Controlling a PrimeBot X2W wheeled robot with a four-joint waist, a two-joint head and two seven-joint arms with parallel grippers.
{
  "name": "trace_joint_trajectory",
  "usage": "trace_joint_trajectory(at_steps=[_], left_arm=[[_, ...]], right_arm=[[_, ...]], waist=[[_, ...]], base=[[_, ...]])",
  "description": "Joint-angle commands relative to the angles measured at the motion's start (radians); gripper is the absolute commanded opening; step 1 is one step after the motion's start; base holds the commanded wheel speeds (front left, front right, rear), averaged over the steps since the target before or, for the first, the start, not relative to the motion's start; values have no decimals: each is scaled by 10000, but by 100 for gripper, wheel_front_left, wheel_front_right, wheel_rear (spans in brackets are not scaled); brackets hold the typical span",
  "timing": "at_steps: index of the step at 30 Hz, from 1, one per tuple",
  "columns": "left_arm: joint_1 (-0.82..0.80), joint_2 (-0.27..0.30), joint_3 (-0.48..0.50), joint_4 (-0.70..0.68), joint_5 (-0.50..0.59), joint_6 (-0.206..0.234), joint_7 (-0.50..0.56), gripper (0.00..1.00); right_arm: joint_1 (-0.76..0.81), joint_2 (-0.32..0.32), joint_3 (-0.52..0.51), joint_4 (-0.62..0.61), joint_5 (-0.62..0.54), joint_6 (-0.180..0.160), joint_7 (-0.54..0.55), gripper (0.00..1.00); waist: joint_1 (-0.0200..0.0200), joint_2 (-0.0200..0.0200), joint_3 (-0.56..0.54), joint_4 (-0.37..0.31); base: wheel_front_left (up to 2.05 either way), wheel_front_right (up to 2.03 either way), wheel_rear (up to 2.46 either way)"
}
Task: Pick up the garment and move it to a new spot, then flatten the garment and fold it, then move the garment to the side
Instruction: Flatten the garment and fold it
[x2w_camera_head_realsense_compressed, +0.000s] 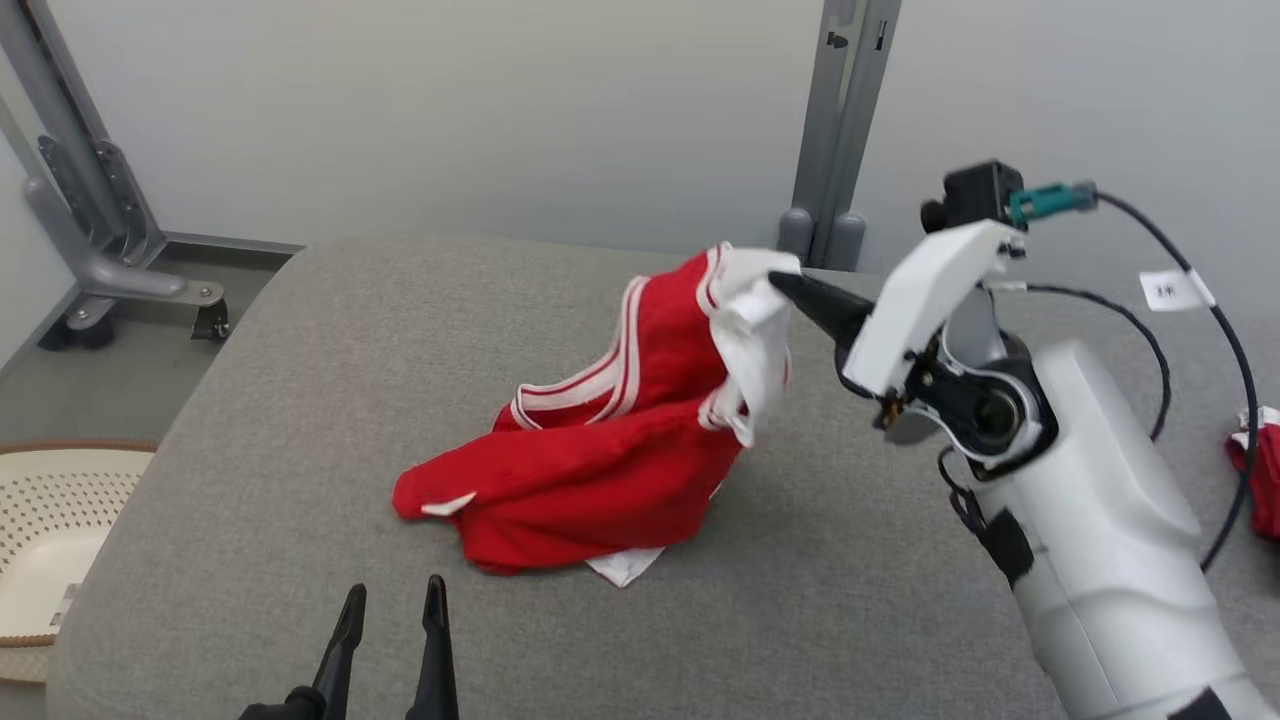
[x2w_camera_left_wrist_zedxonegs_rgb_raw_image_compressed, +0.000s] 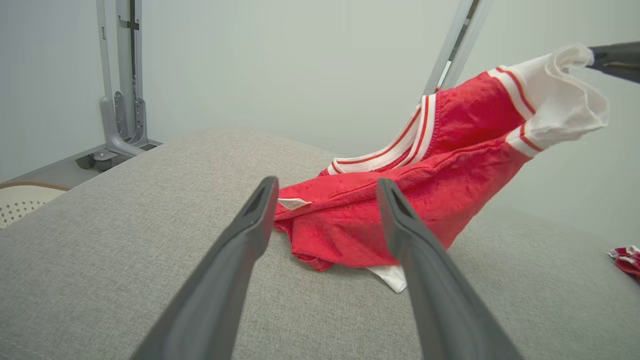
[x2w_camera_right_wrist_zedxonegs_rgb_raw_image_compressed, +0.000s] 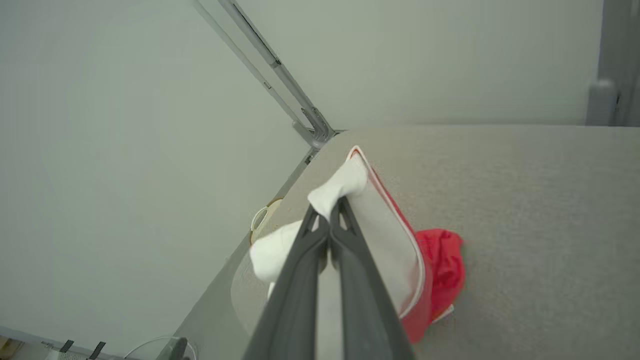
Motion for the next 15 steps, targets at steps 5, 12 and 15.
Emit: trace_joint_trajectory(at_steps=[5,12,15], left_arm=[[21,17,238,-5,113,-146,1,100],[-334,16,378,50,189,-346,1,100],[-424,17,380,103,197,-435,1,100]], right_arm=[[2162,-92,-1681,-1020,-1058,1,592,0],[4198,9,-3427,-1510,-1847,1,880,0],[4777,20,-3518,-1131,-1786,1,510,0]], waist=[[0,-1,288,-711],[0,-1,633,-1325],[0,-1,776,-1501]], base=[[0,0,0],[0,0,0],[0,0,0]])
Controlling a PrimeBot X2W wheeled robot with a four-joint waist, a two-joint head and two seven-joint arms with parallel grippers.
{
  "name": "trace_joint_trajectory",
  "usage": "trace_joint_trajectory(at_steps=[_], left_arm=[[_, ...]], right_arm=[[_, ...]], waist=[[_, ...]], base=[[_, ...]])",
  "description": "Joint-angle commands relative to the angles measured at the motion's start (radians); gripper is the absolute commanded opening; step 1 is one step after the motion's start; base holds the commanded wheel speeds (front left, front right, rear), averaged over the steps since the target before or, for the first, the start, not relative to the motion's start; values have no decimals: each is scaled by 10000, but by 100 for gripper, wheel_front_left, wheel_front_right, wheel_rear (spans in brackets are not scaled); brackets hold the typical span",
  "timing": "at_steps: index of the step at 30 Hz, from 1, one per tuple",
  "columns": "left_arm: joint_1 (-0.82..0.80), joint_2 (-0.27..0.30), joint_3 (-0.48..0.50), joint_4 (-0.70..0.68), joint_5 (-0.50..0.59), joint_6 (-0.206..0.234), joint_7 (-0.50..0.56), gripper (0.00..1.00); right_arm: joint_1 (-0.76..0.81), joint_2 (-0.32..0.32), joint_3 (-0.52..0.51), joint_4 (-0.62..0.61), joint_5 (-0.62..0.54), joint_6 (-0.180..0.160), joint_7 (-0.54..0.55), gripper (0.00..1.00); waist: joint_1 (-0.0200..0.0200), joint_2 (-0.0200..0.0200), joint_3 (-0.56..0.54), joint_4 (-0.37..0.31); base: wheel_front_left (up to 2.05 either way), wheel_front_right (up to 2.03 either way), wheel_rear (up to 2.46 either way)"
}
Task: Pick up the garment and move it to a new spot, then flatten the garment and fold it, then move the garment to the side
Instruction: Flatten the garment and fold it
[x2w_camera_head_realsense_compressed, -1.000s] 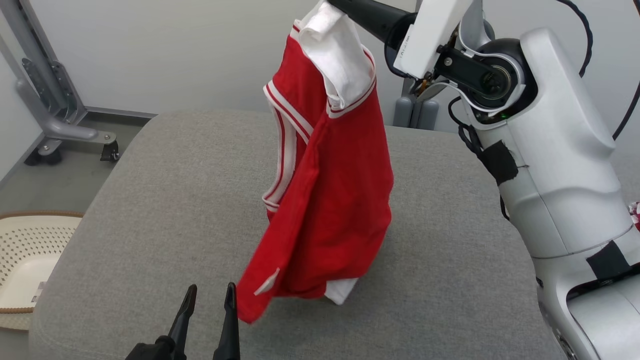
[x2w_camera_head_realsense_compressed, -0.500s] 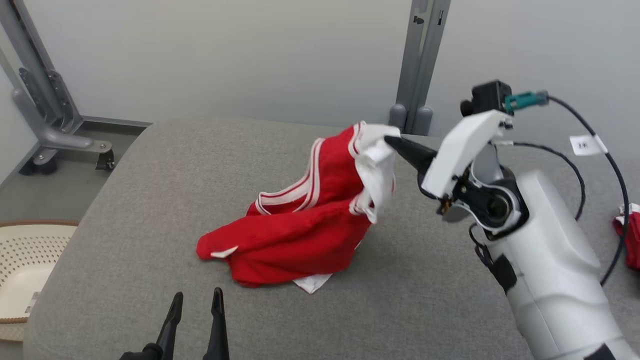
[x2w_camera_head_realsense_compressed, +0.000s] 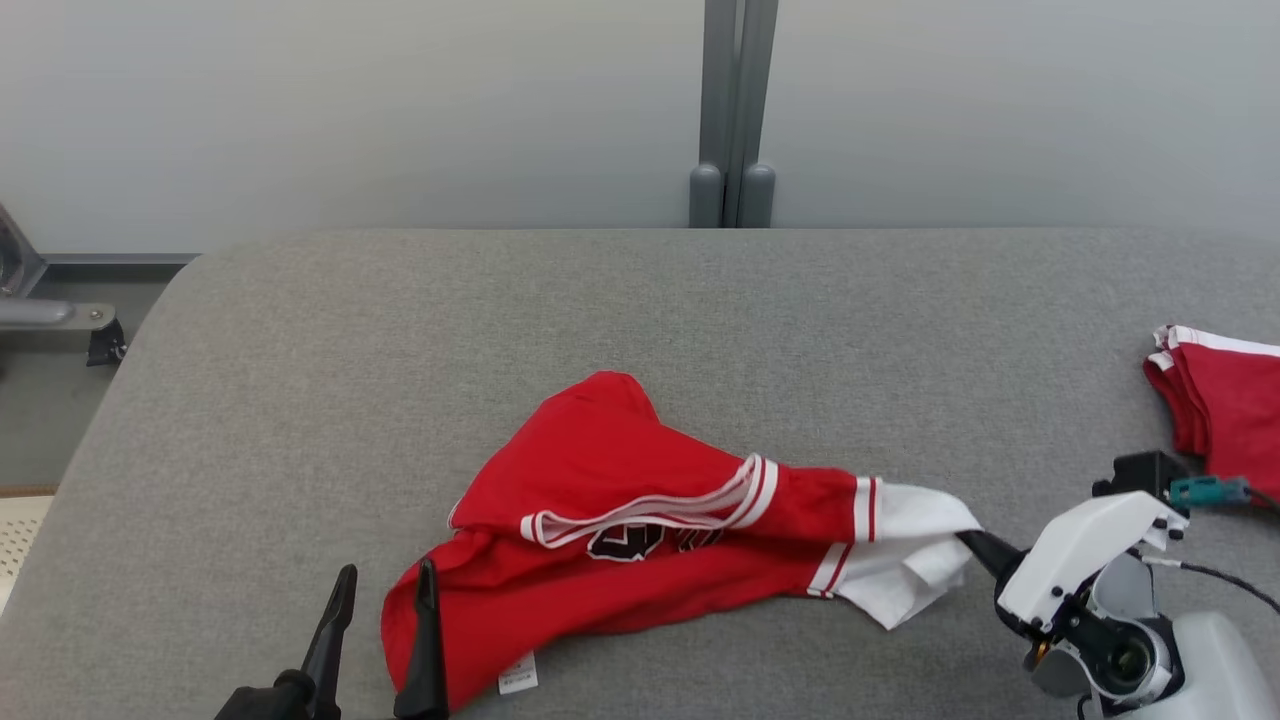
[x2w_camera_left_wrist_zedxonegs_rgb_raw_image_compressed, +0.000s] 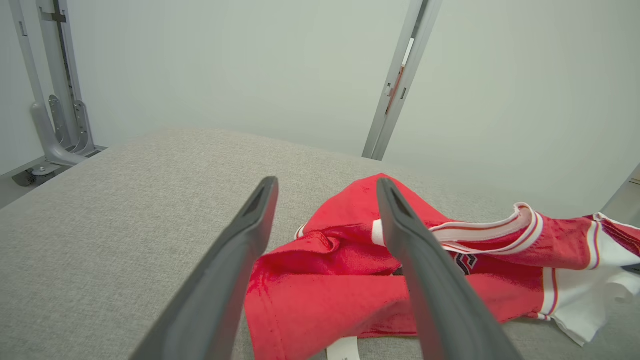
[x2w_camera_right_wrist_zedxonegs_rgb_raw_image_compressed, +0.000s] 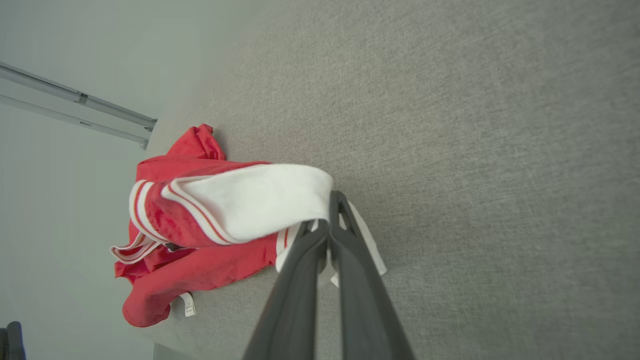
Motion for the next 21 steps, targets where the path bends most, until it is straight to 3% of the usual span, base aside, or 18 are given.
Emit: trace_joint_trajectory(at_steps=[1,10,19,21], left_arm=[[-165,15,22,38,40,-75,1,100],[-290,17,104,148,181,-299,2,100],[-399,17,110,209,295,-409,2,100],[-338,17,107,226,283,-419,2,100]], right_arm=[[201,-1,50,188,48,1,-224,0],[-30,-6,836,1645,325,1,-1623,0],[-426,-5,1454,2061,10,1,-2470,0],[-468,-4,1547,1969,-392,1,-2730,51]], waist=[[0,-1,266,-285],[0,-1,538,-606],[0,-1,579,-579],[0,-1,550,-560]], base=[[0,0,0],[0,0,0],[0,0,0],[0,0,0]])
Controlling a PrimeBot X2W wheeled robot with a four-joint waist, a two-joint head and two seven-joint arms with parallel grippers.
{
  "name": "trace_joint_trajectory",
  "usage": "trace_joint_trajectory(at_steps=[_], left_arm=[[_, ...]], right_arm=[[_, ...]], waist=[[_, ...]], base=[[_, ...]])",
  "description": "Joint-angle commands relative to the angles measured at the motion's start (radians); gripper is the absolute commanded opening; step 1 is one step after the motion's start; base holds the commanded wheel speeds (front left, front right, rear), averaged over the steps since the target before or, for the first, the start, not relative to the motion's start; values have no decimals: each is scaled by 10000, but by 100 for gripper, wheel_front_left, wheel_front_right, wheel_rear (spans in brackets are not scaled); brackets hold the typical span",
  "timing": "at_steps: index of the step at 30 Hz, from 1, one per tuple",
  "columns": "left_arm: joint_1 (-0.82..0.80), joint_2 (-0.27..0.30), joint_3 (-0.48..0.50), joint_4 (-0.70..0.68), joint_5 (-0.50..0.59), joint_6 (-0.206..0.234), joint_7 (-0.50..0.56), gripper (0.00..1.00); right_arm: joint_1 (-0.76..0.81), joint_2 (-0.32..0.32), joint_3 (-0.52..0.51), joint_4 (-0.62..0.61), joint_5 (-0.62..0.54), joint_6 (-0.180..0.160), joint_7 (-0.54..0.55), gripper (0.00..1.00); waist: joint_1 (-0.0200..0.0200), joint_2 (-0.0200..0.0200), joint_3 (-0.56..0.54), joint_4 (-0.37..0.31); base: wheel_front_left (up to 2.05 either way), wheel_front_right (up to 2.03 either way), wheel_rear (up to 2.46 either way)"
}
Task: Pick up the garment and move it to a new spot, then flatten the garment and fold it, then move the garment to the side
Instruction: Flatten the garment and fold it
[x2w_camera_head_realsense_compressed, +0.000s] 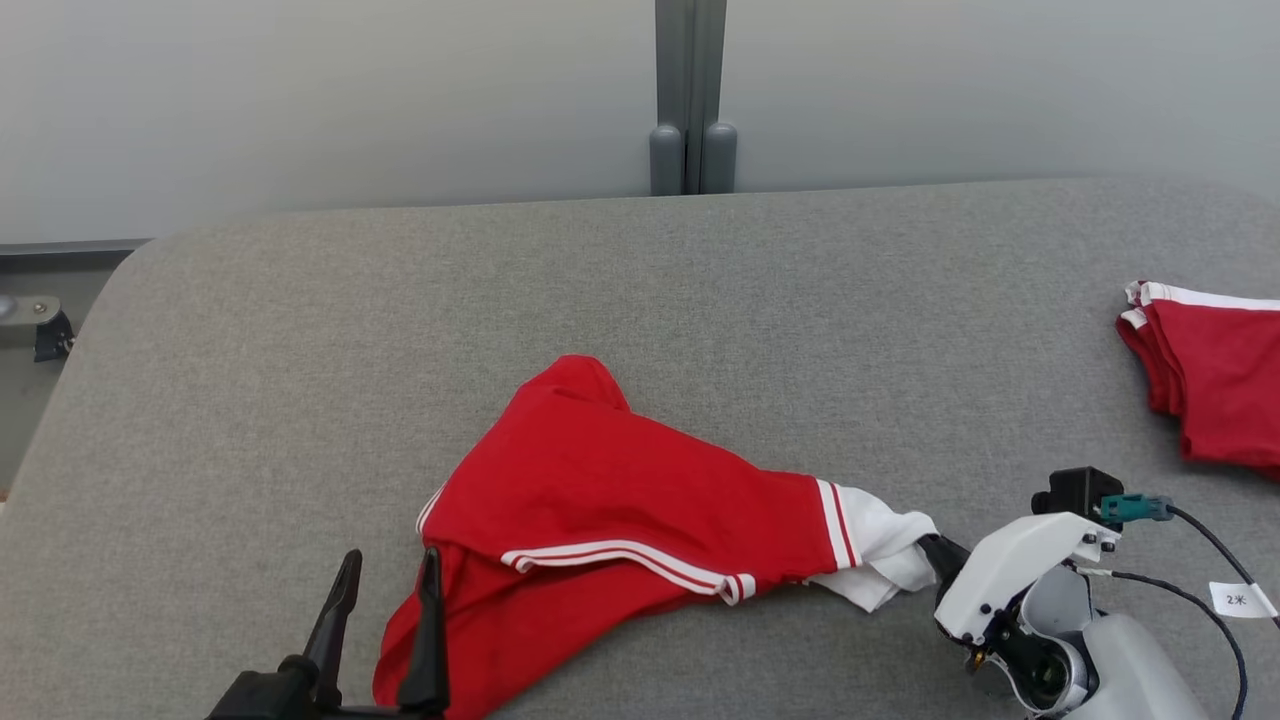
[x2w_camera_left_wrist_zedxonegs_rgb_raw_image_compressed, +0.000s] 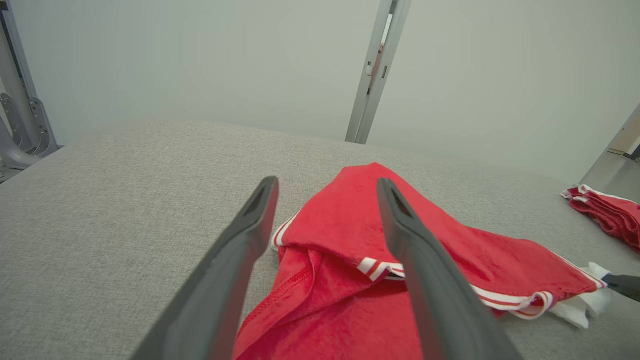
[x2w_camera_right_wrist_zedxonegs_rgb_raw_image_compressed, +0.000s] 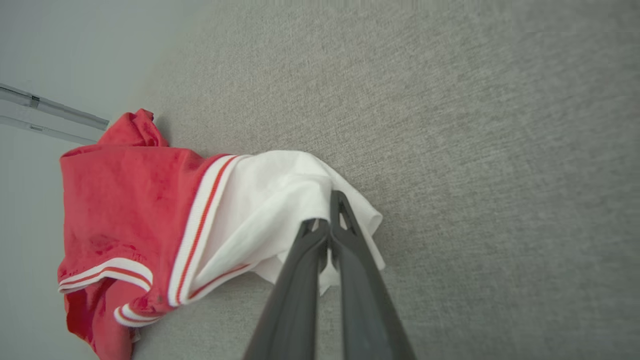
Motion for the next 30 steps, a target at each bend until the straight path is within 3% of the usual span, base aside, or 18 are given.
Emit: trace_joint_trajectory(at_steps=[1,11,16,21,25,30], left_arm=[[-11,17,10,17,28,-45,2,100],[219,17,28,-41,25,60,2,100],[260,17,84,-65,105,19,2,100],[433,17,253,-122,196,-12,2,100],[628,17,364,-154,275,-51,2,100],[866,17,572,-178,376,-96,2,100]], right_arm=[[-92,-18,87,-122,-375,1,-193,100],[388,-562,12,-1062,-3504,0,-2240,100],[841,-750,-146,-1540,-4368,0,-3316,100],[1615,-973,-130,-2108,-5407,0,-5060,100],[2283,-822,-466,-2213,-6118,-2,-6051,100],[3000,-399,-659,-3133,-6420,-2,-6249,100]], waist=[[0,0,-29,16],[0,0,-159,-73],[0,0,-203,-76],[0,0,-256,-46],[0,0,-320,7],[0,0,-376,55]], base=[[0,0,0],[0,0,0],[0,0,0],[0,0,0],[0,0,0],[0,0,0]])
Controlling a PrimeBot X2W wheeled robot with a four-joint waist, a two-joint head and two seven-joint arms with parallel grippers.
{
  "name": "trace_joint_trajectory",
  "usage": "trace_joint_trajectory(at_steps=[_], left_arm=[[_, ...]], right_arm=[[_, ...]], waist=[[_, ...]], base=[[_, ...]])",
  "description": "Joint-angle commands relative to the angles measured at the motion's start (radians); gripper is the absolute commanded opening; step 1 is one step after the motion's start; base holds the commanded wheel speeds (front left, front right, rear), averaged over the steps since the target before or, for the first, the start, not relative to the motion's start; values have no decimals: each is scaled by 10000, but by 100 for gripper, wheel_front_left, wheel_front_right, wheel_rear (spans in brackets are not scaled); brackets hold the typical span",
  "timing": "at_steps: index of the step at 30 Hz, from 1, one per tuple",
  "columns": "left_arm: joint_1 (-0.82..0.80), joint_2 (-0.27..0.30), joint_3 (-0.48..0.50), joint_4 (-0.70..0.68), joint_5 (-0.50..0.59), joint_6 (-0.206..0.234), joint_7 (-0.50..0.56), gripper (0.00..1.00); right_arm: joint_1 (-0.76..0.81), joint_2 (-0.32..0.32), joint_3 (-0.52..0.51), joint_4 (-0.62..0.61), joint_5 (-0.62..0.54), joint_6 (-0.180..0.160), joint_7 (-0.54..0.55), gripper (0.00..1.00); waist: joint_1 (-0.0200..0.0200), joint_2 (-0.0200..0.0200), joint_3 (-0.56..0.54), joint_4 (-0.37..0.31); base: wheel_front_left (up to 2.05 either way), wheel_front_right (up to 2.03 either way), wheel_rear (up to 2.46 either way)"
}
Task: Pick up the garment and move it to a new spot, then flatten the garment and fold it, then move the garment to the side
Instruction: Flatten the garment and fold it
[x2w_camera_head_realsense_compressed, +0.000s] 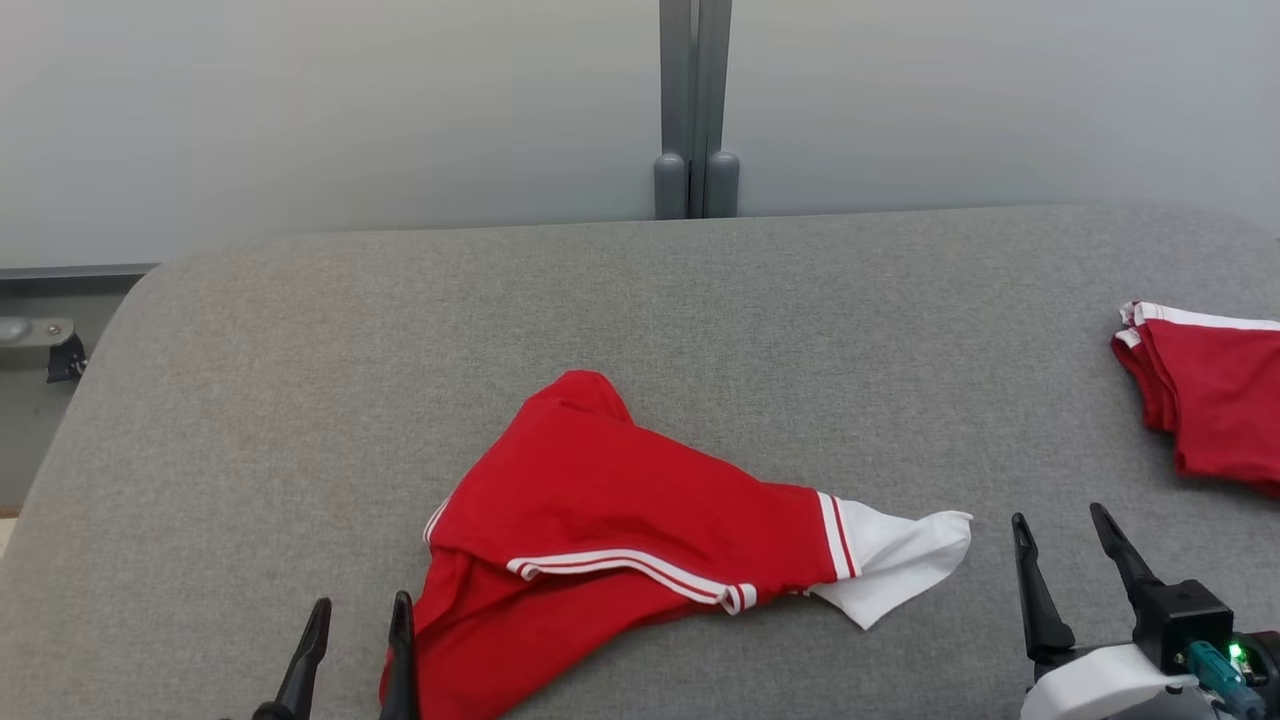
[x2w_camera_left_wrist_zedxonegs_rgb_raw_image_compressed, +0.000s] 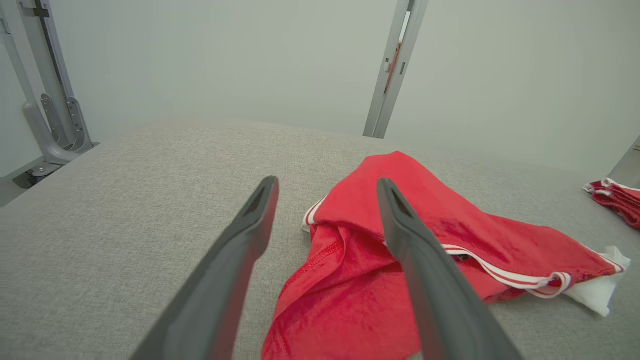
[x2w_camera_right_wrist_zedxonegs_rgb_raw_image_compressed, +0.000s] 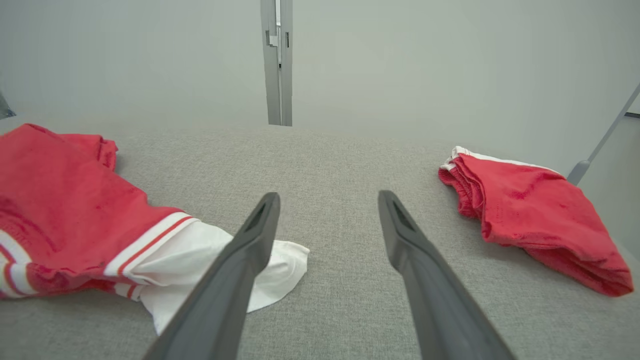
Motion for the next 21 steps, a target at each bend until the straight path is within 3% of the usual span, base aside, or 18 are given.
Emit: trace_joint_trajectory(at_steps=[1,8,21], left_arm=[[177,17,73,24,125,-53,2,100],[454,17,233,138,283,-175,2,100],[589,17,347,285,447,-226,2,100]], right_arm=[[358,64,5,-310,-42,-7,-37,100],[1274,329,-278,-1514,-112,-9,-39,100],[1357,368,198,-1479,289,-9,-42,100]], waist=[[0,-1,-22,20],[0,-1,-218,59],[0,-1,-380,134]], base=[[0,0,0],[0,0,0],[0,0,0]])
